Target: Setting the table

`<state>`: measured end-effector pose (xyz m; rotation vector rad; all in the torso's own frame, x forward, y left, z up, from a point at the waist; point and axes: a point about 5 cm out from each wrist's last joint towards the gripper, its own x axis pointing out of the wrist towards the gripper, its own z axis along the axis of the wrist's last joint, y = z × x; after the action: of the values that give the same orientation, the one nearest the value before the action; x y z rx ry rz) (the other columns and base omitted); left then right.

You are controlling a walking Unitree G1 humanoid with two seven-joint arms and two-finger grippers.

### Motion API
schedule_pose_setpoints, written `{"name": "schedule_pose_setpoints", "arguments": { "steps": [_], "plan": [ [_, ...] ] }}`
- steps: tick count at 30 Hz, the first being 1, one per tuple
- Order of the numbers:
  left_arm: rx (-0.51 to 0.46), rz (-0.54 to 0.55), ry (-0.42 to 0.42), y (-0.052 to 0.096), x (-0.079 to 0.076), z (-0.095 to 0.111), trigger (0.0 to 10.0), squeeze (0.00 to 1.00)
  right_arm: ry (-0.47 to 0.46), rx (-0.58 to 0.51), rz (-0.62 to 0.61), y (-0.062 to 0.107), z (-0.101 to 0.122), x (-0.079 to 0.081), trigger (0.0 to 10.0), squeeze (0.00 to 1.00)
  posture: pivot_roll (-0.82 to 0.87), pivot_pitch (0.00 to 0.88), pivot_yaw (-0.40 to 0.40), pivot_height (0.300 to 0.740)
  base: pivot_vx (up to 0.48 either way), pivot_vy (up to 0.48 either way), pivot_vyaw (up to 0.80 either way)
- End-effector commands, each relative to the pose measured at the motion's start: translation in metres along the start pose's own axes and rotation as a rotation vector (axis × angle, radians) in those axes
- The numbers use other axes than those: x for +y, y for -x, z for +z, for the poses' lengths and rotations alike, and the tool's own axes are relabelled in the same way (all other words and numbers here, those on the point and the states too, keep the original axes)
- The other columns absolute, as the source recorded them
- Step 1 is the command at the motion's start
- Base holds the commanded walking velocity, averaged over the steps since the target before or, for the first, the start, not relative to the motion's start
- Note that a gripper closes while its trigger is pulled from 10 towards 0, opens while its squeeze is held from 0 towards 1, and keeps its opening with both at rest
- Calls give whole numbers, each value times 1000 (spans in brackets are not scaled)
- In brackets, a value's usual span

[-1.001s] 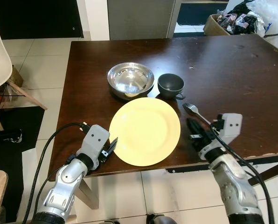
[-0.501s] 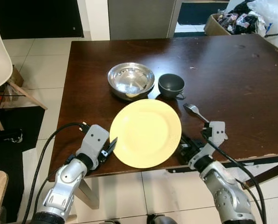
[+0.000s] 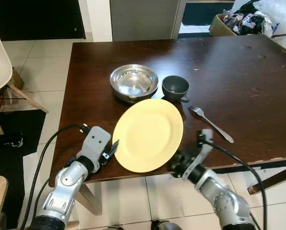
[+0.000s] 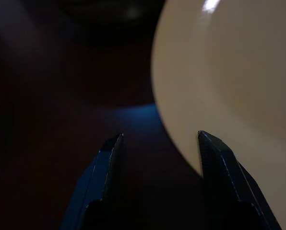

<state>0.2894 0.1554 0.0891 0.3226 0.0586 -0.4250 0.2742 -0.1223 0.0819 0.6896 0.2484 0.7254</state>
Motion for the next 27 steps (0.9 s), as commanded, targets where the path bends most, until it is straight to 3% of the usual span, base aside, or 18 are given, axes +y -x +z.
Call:
{"name": "schedule_pose_setpoints", "arguments": {
  "steps": [1,5,6,7,8,15,16,17,19,20,23,27],
  "plan": [
    [81,-16,16,5,-5,-17,10000,0,-30,39,-7,0,-9,-5,10000,0,-87,68,33,740,0,0,0],
    [79,-16,17,5,-5,-17,10000,0,-17,49,-19,-1,-10,-7,9804,0,-85,67,33,740,0,0,0],
    [79,-16,16,5,-5,-17,10000,0,11,57,-42,-2,-10,-10,4039,0,-86,67,32,740,0,0,0],
    [80,-16,15,5,-5,-17,10000,0,20,56,-51,-2,-8,-11,4039,0,-86,67,32,740,0,0,0],
    [80,-16,15,5,-5,-17,10000,0,25,50,-59,-1,-7,-11,10000,0,-86,67,32,740,0,0,0],
    [81,-20,17,5,-7,-18,10000,0,122,-46,-227,23,15,-29,10000,0,-97,68,33,740,0,0,0],
    [81,-23,18,5,-8,-18,10000,0,148,-89,-285,34,25,-36,10000,0,-102,68,33,740,0,0,0],
    [81,-23,18,5,-8,-18,10000,0,148,-89,-285,34,25,-36,10000,0,-102,68,33,740,0,0,0],
    [82,-28,19,4,-10,-18,10000,0,188,-167,-384,56,45,-47,10000,0,-118,58,37,740,0,0,0],
    [82,-28,19,4,-10,-18,10000,0,188,-167,-384,56,45,-47,10000,0,-118,58,37,740,0,0,0],
    [85,-30,19,2,-11,-18,10000,0,231,-224,-457,78,65,-56,10000,0,-127,51,39,740,0,0,0],
    [85,-20,18,0,-10,-17,10000,0,267,-221,-488,87,72,-59,10000,0,-126,52,33,740,0,0,0]
  ]
}}
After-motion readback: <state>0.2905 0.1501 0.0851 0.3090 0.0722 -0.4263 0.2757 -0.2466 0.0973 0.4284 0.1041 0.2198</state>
